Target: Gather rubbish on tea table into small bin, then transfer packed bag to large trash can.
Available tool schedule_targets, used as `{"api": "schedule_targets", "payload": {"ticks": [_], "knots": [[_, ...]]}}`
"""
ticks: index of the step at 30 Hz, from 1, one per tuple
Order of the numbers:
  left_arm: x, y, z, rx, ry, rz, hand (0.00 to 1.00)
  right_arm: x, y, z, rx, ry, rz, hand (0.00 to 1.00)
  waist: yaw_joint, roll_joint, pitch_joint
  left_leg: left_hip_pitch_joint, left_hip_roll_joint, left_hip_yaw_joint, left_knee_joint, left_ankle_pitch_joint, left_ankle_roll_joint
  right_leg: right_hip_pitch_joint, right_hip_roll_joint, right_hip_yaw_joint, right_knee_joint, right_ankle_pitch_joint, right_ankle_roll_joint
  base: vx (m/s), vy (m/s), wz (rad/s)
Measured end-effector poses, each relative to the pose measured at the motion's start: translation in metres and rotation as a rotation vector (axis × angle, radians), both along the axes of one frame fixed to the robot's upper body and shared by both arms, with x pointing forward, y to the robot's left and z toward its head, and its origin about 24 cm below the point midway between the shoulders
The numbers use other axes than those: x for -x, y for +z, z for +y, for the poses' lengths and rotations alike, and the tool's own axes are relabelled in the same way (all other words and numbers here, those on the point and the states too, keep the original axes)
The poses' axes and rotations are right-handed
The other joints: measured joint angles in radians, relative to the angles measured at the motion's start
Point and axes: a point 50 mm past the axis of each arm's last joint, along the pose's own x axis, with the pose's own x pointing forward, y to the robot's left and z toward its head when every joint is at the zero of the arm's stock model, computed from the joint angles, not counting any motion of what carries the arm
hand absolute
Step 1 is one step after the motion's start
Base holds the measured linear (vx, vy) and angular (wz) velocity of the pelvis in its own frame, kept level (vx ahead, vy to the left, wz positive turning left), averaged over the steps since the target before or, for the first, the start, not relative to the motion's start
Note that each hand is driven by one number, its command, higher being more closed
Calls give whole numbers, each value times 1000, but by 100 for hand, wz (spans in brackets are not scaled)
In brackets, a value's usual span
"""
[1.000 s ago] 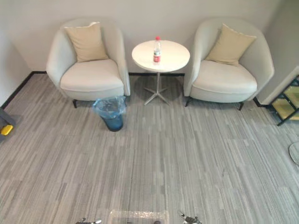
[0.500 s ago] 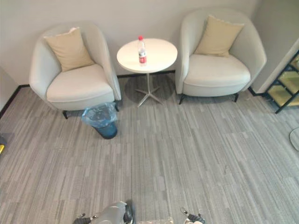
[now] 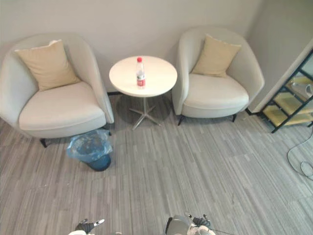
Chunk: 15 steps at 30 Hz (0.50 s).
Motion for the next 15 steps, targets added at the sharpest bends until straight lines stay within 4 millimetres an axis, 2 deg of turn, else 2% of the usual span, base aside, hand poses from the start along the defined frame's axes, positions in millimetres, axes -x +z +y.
{"api": "schedule_targets", "payload": {"ticks": [1, 2, 4, 5, 6, 7, 8, 9, 10, 12, 15], "knots": [[-1, -1, -7, 19, 3, -5, 0, 1, -1, 2, -5, 4, 7, 0, -6, -9, -5, 13, -5, -22, 2, -21, -21, 10, 7, 23, -92, 89, -24, 465, -289, 52], [-1, -2, -15, 41, 19, -8, 0, 1, -1, 1, -7, 8, 10, 0, -13, -6, -7, 38, 6, -47, 3, -40, -38, 18, 17, 32, -83, 117, -33, 478, -300, 36], [-1, -4, -31, 81, 7, -15, 0, -2, 1, -6, 18, 33, 11, 0, -13, 46, -19, 40, 47, -59, 33, -38, -42, 31, 43, 2, -67, 63, -47, 359, -223, 13], [-2, -4, -34, 85, 0, -16, 0, -3, 1, -8, 23, 38, 9, 0, -13, 55, -16, 34, 55, -61, 59, -38, -42, 39, 47, -6, -66, 49, -51, 377, -257, 16], [-3, -4, -36, 84, -12, -19, 0, -3, 2, -10, 32, 44, 10, 0, -13, 59, -14, -17, 76, -77, 183, -44, -52, 64, 58, -18, -76, 23, -59, 361, -276, 30], [-5, -3, -34, 77, -15, -27, 0, -3, 2, -10, 35, 46, 10, 0, -17, 62, -8, -110, 110, -92, 408, -37, -75, 106, 69, -27, -96, 0, -59, 337, -278, 33], [-6, -2, -33, 74, -10, -36, 0, -3, 2, -10, 39, 52, 13, 0, -16, 65, -1, -162, 134, -101, 523, -20, -104, 134, 75, -35, -110, -8, -62, 318, -246, 31], [-9, 0, -31, 70, 8, -57, 0, -5, 3, -11, 52, 75, 16, 0, -8, 73, 10, -254, 194, -96, 742, -20, -118, 201, 95, -53, -137, -27, -69, 381, -209, 18], [-12, 2, -29, 65, 13, -73, 0, -4, 2, -9, 53, 91, 24, 0, -4, 69, 12, -315, 226, -72, 827, -25, -109, 253, 103, -67, -158, -44, -73, 317, -154, 15], [-17, 4, -28, 70, 27, -96, 0, -4, 1, -6, 45, 96, 26, 0, 9, 57, 19, -386, 231, -24, 783, -36, -88, 320, 103, -79, -201, -57, -64, 271, -91, 2], [-21, 6, -29, 75, 31, -115, 0, -3, 1, -4, 31, 75, 27, 0, 26, 52, 20, -430, 165, 21, 455, -15, -56, 388, 97, -76, -270, -62, -41, 354, 27, -6]]}}
